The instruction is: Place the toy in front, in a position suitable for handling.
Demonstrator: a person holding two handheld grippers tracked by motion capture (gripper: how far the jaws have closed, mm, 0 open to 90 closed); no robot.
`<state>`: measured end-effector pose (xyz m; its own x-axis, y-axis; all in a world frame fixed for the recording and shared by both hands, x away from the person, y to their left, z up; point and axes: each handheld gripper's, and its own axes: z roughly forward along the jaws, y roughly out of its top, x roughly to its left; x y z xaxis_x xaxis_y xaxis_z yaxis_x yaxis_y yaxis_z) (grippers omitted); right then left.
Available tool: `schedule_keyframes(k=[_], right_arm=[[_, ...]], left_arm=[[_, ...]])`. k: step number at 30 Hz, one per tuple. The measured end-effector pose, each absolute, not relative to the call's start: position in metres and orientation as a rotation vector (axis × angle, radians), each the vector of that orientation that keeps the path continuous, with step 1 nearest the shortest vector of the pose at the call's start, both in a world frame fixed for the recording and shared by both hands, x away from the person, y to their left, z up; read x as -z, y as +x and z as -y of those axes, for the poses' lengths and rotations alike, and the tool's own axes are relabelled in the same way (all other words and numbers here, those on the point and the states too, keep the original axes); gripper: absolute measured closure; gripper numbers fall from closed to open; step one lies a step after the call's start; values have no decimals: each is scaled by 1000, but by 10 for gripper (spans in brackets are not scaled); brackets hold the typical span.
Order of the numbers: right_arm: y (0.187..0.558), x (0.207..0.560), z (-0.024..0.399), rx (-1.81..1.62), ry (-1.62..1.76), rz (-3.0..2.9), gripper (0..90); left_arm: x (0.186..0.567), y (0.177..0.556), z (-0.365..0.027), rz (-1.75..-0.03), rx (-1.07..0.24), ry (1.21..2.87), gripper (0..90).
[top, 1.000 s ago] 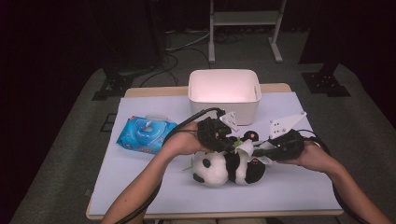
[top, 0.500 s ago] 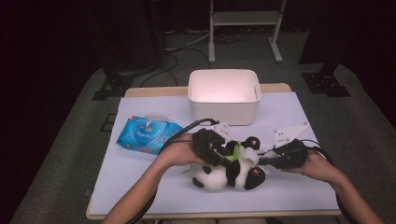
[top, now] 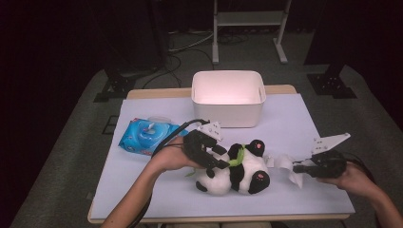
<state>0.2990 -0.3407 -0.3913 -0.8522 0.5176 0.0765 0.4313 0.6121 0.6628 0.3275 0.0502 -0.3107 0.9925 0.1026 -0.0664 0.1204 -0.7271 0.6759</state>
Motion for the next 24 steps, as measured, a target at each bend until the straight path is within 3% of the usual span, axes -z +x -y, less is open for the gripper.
schedule_keyframes(k=[4,5,7,9,13,24], right_arm=[[292,406,362,-1010,889,-2691,802],[290,415,370,-994,937,-2680,736],[289,418,372,-1001,955,-2681,731],[289,425,376,-999,976,-2686,647],[289,419,378,-1011,991,-2669,541],[291,402,375,-1029,963,-2667,447]], left_arm=[[312,328,-54,-171,19,2394,492],[313,329,-56,-182,14,2389,484],[313,330,-58,-179,5,2388,480],[314,330,-58,-187,-4,2382,467],[314,332,-59,-203,-7,2382,434],[318,336,-71,-261,-28,2352,367]])
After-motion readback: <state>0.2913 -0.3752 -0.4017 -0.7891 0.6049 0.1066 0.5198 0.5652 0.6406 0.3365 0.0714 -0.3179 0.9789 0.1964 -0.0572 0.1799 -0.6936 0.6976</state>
